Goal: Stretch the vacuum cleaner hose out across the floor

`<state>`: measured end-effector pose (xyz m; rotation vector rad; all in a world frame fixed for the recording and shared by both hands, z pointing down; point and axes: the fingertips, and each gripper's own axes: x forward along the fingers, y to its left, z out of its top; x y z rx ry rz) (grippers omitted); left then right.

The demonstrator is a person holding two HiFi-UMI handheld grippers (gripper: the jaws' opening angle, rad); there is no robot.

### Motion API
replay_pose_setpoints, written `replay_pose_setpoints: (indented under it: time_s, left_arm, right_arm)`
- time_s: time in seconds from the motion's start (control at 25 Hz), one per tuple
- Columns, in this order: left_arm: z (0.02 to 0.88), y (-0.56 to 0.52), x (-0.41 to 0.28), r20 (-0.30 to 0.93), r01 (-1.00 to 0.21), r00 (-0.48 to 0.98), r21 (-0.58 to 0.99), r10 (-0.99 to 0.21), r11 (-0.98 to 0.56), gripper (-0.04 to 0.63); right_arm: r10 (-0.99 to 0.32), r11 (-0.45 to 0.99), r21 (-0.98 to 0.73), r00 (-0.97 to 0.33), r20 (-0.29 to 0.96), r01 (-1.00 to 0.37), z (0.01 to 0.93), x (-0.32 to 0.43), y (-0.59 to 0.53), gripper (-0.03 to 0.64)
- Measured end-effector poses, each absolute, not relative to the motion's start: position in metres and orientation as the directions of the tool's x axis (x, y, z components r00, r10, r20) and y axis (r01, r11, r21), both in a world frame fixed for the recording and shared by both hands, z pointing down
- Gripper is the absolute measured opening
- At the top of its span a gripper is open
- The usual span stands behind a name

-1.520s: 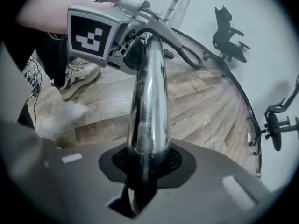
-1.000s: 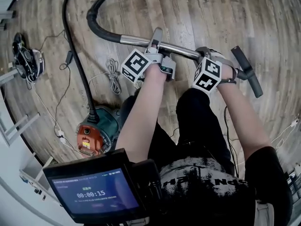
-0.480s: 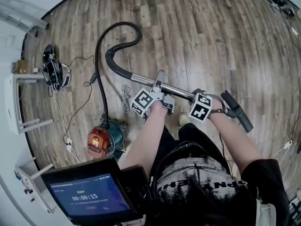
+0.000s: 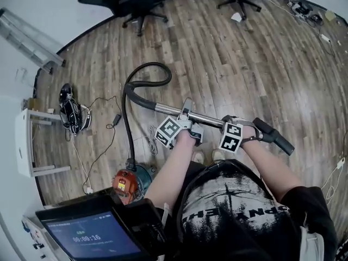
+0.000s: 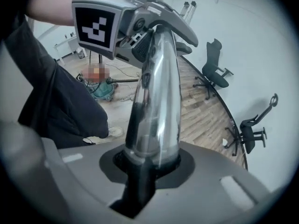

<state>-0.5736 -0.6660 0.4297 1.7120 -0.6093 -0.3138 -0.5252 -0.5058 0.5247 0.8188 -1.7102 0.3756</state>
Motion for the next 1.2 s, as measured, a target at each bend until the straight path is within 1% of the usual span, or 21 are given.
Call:
replay_pose_setpoints:
  time_s: [0.2,0.52,0.72,0.92,1.08,1.2]
  left_arm:
    - [0.433,-0.661,-0.591,0.115,-0.219,0.875,0.96,-0.47,-0.172,0.063]
    - [0.448,-0.654,-0.59,0.098,-0.173,0.924,0.969,-0.369,-0.176,0.063]
    - [0.454,-0.638,-0.586,0.106,-0.168,0.932,0.973,-0.347,-0.155,0.063]
    - [0.452,-0.621,-0.574,0.112,-0.173,0.928,0.974,-0.356,-0.145,0.063]
    - [0.445,-0.604,-0.552,0.113,-0.183,0.921,0.97,-0.372,-0.158,0.063]
    - [0.442,-0.583,-0.522,0.113,-0.189,0.912,0.969,-0.395,-0.158,0.063]
  right_arm:
    - [-0.326,0.649,0.137,-0.111,0.939,-0.748,0.53,-0.56,-0.497,0.083]
    - [-0.32,0.562,0.148,-0.049,0.946,-0.814,0.541,-0.575,-0.486,0.084]
    - [-0.3,0.55,0.138,-0.041,0.953,-0.824,0.542,-0.574,-0.468,0.086]
    - [-0.292,0.561,0.132,-0.046,0.955,-0.817,0.538,-0.56,-0.45,0.086]
    - [-0.303,0.573,0.13,-0.061,0.951,-0.809,0.534,-0.536,-0.434,0.086]
    - [-0.31,0.589,0.137,-0.066,0.948,-0.796,0.532,-0.502,-0.414,0.086]
